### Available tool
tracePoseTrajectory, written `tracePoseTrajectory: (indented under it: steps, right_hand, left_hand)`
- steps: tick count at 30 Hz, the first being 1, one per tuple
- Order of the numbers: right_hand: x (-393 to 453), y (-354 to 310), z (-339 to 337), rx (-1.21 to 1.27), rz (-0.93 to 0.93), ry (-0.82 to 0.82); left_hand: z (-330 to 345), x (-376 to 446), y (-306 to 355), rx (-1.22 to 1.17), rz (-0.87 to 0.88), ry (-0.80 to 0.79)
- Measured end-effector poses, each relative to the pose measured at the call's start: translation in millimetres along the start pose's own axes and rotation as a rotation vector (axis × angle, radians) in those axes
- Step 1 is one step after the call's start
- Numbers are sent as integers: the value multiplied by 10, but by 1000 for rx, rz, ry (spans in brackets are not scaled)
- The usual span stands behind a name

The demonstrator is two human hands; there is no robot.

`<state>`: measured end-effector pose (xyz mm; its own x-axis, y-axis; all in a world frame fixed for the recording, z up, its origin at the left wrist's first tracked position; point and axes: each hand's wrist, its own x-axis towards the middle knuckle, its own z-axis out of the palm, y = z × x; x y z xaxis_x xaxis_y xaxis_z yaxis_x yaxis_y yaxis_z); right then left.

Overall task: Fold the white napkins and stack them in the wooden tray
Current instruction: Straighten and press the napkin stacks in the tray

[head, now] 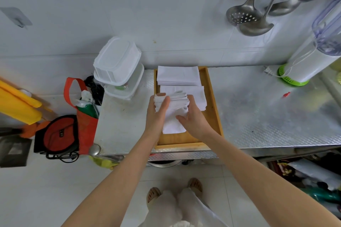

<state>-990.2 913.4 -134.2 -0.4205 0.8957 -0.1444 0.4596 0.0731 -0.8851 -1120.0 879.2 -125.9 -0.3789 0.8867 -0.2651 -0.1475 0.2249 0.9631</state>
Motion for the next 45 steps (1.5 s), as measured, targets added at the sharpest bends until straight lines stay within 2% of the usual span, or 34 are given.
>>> tracePoseTrajectory:
  steps: [3,8,18,22,27,30,33,36,38,40,45]
  right_hand:
    - [-32,63,112,100,34,5]
    - [-8,99,157,238,35,45]
    - [26,172,23,114,-19,50]
    - [9,179,-16,38,-56,57]
    - [-86,196,-163,141,39,59]
    - [-64,135,-298,209,-14,57]
    - [-12,72,-391,90,-119,-11]
    - [33,46,-423,-147,-187,14]
    - [75,45,-440,-216,-201,40]
    - [103,50,-452,-179,-161,53]
    - [119,18,-517,54,-31,95]
  left_hand:
    - [68,31,30,-38,-14,62]
    - [155,40,105,-108,-62,41]
    - [222,3,36,-31,51,-79]
    - [223,-20,65,-78,87,-72]
    - [192,-69,18,-39,56,-59]
    - [219,-31,29,37,33,-40]
    - [244,-23,32,97,17,-32]
    - [247,-46,35,181,-5,-134]
    - [226,-88,54,51,-38,-227]
    - [158,-87,4,-32,-74,-312]
    - [-31,-90,-237,414,-59,-441]
